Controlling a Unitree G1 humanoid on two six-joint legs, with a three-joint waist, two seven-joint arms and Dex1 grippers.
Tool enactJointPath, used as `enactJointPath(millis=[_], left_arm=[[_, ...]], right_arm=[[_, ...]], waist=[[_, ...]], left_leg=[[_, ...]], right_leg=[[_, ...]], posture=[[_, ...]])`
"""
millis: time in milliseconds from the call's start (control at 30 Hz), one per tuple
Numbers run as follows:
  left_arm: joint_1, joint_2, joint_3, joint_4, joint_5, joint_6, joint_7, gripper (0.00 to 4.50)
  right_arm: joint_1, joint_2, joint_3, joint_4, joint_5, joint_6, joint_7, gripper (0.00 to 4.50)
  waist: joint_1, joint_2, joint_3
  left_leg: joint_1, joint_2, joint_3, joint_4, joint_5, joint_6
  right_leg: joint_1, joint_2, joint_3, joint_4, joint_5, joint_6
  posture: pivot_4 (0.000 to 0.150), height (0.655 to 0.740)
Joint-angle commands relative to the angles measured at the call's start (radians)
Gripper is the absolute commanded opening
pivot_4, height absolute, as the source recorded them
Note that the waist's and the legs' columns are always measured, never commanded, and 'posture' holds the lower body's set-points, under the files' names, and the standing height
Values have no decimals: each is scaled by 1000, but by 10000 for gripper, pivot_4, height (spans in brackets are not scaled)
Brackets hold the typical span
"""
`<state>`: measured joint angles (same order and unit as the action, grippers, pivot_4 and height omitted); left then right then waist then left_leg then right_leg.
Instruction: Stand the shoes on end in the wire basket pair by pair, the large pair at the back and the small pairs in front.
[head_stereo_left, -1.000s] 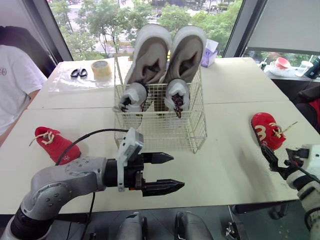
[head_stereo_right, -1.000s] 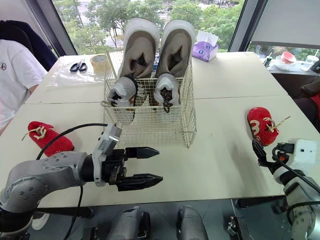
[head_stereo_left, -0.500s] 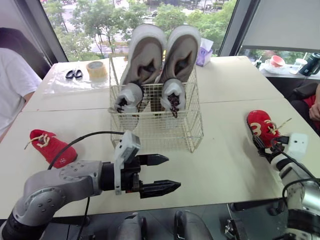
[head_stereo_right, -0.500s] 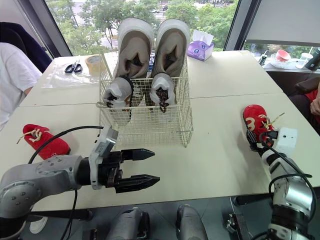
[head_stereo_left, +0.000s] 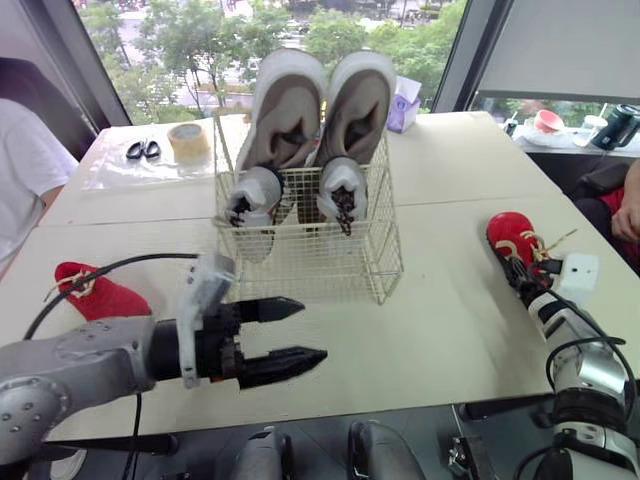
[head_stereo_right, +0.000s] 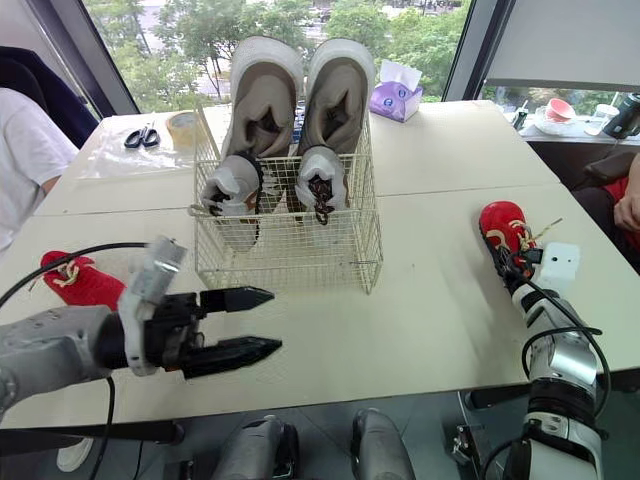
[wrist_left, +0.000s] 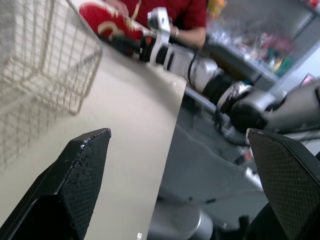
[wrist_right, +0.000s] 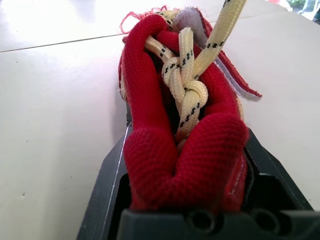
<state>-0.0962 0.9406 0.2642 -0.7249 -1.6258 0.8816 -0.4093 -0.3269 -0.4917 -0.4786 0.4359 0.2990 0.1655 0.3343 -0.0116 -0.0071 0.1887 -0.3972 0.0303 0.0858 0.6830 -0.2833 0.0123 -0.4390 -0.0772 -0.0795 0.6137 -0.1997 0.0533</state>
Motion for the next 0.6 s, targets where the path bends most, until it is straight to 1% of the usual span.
enactJointPath(millis=[33, 100, 167, 267, 333, 367, 400, 500, 600], left_arm=[[-34, 29, 153, 142, -112, -49, 9, 45000], [-109, 48, 184, 246, -154, -52, -3, 45000], [-224, 54, 177, 345, -178, -59, 0, 45000], [-405, 13, 146, 475, -218, -83, 56, 45000], [-490, -15, 127, 534, -230, -79, 95, 45000], [-523, -27, 120, 551, -232, -71, 99, 45000], [-567, -38, 107, 579, -224, -60, 99, 45000], [-739, -78, 49, 660, -143, -47, 76, 45000], [-837, -103, 35, 717, -98, -18, 39, 45000]], right_arm=[[-141, -86, -34, -166, 30, -13, -39, 15354], [-279, -167, -29, -225, 51, 3, -19, 15354], [-407, -265, 12, -273, 63, 18, 61, 15354], [-579, -346, 51, -345, 149, 88, 168, 15354], [-647, -364, 83, -402, 207, 144, 225, 15354], [-663, -367, 102, -433, 229, 171, 252, 15354], [-685, -366, 136, -470, 251, 195, 286, 15354], [-747, -329, 267, -579, 295, 227, 398, 15354], [-772, -299, 332, -606, 283, 214, 461, 15354]], waist=[[-4, 4, 3], [-4, 14, 9], [-2, 19, 11], [6, 16, 10], [9, 9, 7], [9, 3, 4], [8, 0, 3], [3, -2, 5], [2, -3, 6]], left_leg=[[-1, 0, 0, 0, 0, 0], [-3, 0, 2, 0, 0, 0], [-5, -1, 3, 1, 0, 0], [-10, -3, 0, -2, 1, 0], [-10, -1, -2, -3, 0, 0], [-10, 0, -2, -3, 0, 0], [-10, 2, -2, -3, -1, -3], [-11, 1, -2, 0, -2, -2], [-11, -2, -1, 1, -2, -1]], right_leg=[[-2, 0, 0, 1, 0, 0], [-5, 0, 1, 1, 0, 0], [-8, 0, 2, 2, 1, 1], [-12, 1, -1, 4, 3, 3], [-11, 4, -3, 4, 1, 4], [-10, 6, -3, 2, 1, 4], [-9, 7, -3, 0, 1, 4], [-8, 3, -2, 0, 2, 4], [-8, -1, -1, 0, 2, 5]], posture=[[1500, 7400], [1500, 7400], [1500, 7400], [1500, 7400], [1500, 7400], [1500, 7400], [1500, 7400], [1500, 7400], [1500, 7400]])
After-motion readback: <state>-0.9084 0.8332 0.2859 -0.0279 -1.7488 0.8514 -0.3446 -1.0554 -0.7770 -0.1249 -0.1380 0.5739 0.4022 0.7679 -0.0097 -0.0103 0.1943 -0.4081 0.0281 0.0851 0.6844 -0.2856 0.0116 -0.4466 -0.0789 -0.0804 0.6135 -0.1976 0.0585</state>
